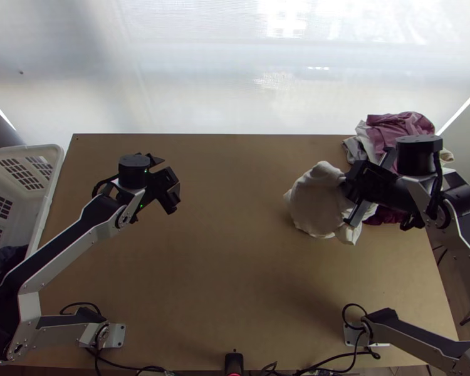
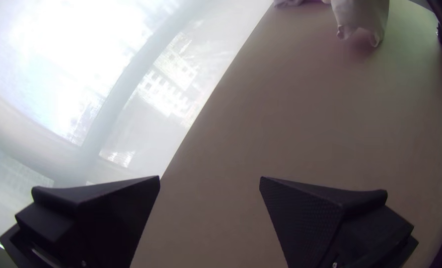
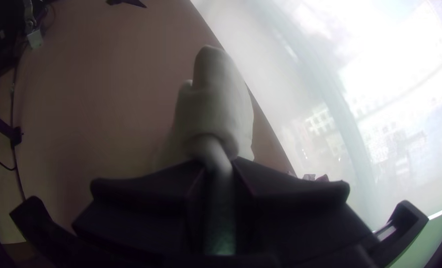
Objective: Fold the t-shirt
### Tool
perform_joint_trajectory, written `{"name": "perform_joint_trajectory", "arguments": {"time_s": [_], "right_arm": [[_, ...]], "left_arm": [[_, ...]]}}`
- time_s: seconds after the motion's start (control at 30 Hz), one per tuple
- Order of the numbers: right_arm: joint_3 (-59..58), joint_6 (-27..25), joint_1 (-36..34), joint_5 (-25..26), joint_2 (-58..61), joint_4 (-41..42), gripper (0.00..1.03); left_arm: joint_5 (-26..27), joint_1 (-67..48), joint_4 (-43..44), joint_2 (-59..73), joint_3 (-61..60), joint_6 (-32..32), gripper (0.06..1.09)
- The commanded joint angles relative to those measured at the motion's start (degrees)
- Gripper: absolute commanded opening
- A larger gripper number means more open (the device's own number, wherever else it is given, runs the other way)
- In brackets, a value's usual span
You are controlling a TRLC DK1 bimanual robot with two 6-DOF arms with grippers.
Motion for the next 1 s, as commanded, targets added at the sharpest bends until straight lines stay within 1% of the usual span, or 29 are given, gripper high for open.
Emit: {"name": "perform_joint_trajectory", "arguments": {"time_s": [0.0,0.13,0.23,0.33,0.4,0.6,0.63,0.7,0.73,0.83,0.97], "right_arm": [[5.1,-4.4,-4.3,-4.2,4.0,-3.1,0.03],[8.2,-9.5,-10.7,-6.1,7.9,-2.8,0.03],[16.0,-10.3,-15.7,-8.6,14.5,-3.9,0.03],[24.7,-10.4,-18.5,-10.5,20.8,-6.7,0.03],[29.2,-10.4,-19.2,-10.8,23.8,-8.0,0.03],[39.1,-10.1,-20.0,-11.1,31.3,-8.2,0.03],[41.7,-9.6,-20.0,-11.1,33.0,-8.2,0.03],[48.9,-7.2,-20.3,-11.1,37.7,-7.3,0.03],[50.8,-6.7,-20.5,-11.0,39.4,-5.3,0.03],[51.0,-6.0,-20.6,-8.9,41.6,0.9,0.03],[50.8,-4.6,-21.2,-7.5,43.6,2.8,0.03]], "left_arm": [[-0.6,0.5,-0.4,0.1,0.7,-0.2,1.03],[-0.9,0.4,-0.7,0.2,0.8,-0.8,1.03],[-1.4,0.2,-0.7,0.5,1.0,-0.9,1.03],[-1.9,-0.2,-0.6,1.1,1.3,-1.4,1.03],[-2.2,-0.4,-0.7,1.3,1.8,-1.7,1.03],[-2.5,-0.3,-0.7,1.7,2.2,-1.7,1.03],[-2.5,-0.2,-0.8,1.7,2.4,-1.7,1.03],[-2.8,-0.2,-0.9,1.7,2.7,-1.7,1.03],[-2.9,-0.2,-1.0,1.7,2.9,-1.7,1.03],[-3.2,-0.2,-1.4,1.8,3.3,-1.6,1.03],[-3.3,0.4,-2.1,1.5,3.8,-1.6,1.03]]}}
